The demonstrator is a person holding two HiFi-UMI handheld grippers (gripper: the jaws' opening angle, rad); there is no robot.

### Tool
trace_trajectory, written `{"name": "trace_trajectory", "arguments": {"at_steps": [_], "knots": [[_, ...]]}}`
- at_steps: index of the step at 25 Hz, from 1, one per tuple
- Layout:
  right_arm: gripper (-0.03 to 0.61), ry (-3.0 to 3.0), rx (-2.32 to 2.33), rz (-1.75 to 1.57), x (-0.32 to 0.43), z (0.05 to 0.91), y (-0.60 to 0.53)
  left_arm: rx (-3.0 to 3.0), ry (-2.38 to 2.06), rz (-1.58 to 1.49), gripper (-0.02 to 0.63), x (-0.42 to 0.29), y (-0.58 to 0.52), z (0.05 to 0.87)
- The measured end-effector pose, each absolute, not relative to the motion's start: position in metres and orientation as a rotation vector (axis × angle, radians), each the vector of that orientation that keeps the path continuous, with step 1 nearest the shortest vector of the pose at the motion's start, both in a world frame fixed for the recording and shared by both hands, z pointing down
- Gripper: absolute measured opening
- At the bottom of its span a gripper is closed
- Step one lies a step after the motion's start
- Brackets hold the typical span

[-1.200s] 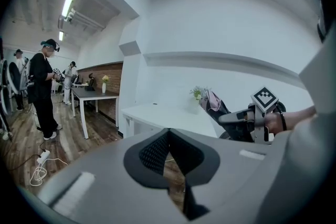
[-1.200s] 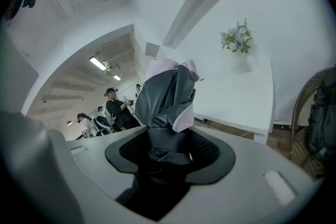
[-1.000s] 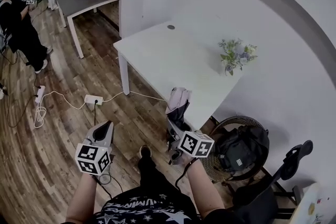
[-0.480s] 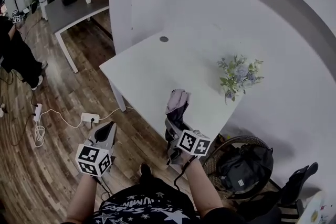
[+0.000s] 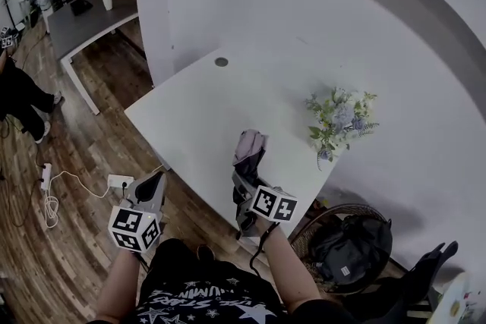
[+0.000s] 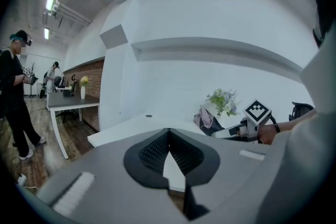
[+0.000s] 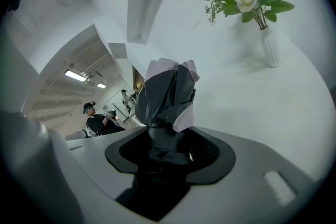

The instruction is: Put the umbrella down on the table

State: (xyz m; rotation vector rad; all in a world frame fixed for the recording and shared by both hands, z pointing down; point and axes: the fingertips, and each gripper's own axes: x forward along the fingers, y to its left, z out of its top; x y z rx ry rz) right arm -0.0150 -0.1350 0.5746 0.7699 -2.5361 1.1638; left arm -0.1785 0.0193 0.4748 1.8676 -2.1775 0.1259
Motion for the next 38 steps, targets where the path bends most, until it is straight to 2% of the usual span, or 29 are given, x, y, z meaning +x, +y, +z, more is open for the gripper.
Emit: {"name": "trace_trajectory", "arguments": {"at_steps": [8, 25, 38], "knots": [[0.239, -2.496, 0.887, 1.173, -0.020, 0.585, -0.167, 2.025, -2.005, 0.162, 0.003, -0.182, -0.051, 0.487], [0.241, -2.241, 1.394, 1.300, -0.023, 0.609, -0.301, 2.356, -1.588, 0.267, 0.003, -0.218, -0.270, 0.493], [0.242, -1.983, 1.673, 1.266, -0.028, 0.630, -0.390, 2.452, -1.400, 0.292, 0.003, -0.223, -0.380, 0.510]]}}
